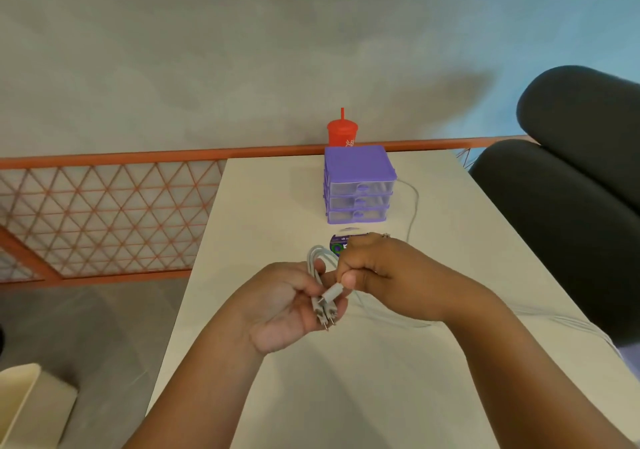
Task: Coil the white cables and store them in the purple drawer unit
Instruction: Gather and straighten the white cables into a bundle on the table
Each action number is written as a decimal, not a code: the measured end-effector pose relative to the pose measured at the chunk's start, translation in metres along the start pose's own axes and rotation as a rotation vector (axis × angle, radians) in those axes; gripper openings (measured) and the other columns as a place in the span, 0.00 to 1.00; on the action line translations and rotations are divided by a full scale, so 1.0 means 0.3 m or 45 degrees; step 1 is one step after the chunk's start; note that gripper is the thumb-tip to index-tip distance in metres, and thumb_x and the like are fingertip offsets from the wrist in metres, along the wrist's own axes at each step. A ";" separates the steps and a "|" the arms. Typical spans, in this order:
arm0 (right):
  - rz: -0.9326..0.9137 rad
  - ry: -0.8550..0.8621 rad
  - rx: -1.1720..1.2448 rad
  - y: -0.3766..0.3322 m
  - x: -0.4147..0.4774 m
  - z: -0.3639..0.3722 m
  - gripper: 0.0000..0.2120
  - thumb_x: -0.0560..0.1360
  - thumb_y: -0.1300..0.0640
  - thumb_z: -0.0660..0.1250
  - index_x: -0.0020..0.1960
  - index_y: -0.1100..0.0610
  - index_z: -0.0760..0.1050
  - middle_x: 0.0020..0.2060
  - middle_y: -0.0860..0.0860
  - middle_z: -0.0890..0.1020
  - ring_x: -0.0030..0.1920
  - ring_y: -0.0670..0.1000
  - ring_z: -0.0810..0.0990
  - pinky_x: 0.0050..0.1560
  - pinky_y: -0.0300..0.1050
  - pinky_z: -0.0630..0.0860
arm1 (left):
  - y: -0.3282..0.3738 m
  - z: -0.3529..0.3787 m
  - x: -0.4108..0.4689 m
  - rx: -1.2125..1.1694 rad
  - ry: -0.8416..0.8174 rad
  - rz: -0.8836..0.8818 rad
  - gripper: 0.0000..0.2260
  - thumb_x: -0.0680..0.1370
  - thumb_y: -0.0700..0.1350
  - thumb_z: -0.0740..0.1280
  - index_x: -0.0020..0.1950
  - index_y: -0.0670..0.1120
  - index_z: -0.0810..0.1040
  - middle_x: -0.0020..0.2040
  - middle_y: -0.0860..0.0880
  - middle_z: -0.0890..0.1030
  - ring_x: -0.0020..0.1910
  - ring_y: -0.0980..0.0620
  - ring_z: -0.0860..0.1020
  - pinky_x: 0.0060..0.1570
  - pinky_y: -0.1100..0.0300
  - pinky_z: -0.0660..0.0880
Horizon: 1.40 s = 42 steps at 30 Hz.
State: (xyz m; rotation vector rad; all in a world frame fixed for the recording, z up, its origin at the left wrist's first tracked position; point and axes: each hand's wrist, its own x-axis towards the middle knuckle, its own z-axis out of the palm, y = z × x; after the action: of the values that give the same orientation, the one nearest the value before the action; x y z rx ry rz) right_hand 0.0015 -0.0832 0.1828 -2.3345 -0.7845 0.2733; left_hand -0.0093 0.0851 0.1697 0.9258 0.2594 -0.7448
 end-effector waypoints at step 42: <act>0.112 0.141 0.303 0.119 0.075 0.091 0.08 0.75 0.49 0.65 0.52 0.48 0.77 0.40 0.48 0.77 0.41 0.45 0.75 0.47 0.42 0.74 | -0.019 -0.035 -0.024 0.696 0.180 0.011 0.17 0.76 0.58 0.59 0.37 0.46 0.70 0.23 0.53 0.60 0.19 0.57 0.57 0.22 0.67 0.58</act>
State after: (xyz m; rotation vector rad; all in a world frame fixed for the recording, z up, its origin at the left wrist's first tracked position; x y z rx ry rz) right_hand 0.0258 -0.0773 0.1391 -2.1421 -0.5636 0.2576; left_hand -0.0174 0.0947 0.1637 1.5002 0.1768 -0.7570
